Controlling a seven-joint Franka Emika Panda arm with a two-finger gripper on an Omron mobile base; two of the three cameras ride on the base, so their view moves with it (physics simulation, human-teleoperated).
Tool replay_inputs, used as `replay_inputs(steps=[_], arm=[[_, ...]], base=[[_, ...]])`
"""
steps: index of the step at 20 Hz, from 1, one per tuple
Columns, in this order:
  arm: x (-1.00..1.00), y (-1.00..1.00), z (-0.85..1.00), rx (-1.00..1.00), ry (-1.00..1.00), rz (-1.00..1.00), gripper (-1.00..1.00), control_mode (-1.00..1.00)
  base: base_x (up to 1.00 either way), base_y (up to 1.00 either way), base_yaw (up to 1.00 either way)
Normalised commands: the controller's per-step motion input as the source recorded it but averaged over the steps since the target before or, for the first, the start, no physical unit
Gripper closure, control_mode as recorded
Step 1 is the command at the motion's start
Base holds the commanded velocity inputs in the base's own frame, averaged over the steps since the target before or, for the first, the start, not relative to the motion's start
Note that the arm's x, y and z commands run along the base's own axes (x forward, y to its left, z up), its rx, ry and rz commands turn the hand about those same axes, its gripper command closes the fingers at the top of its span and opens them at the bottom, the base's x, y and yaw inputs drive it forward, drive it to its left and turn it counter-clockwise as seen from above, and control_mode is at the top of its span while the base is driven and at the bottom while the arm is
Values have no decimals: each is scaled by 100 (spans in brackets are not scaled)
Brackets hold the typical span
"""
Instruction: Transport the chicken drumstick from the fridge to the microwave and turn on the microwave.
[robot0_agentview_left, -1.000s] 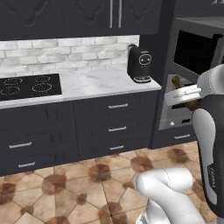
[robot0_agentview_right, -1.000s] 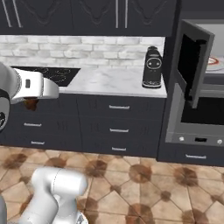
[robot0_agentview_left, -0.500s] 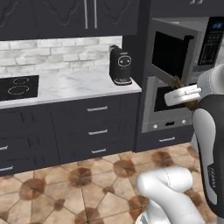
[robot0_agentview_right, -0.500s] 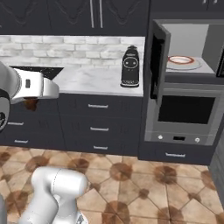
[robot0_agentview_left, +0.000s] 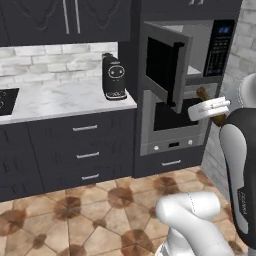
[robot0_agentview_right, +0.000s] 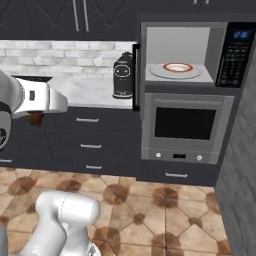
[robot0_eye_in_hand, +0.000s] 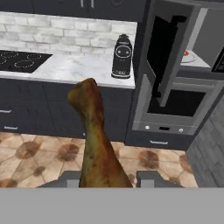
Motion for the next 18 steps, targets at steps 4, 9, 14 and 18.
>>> replay_inputs(steps=[4,9,14,18], arm=[[0,0,0,0,0,0,100,100],[0,0,0,0,0,0,100,100],[0,0,0,0,0,0,100,100],[0,0,0,0,0,0,100,100]], base=[[1,-60,-2],[8,-53,-2],[16,-46,-2],[18,-40,0]])
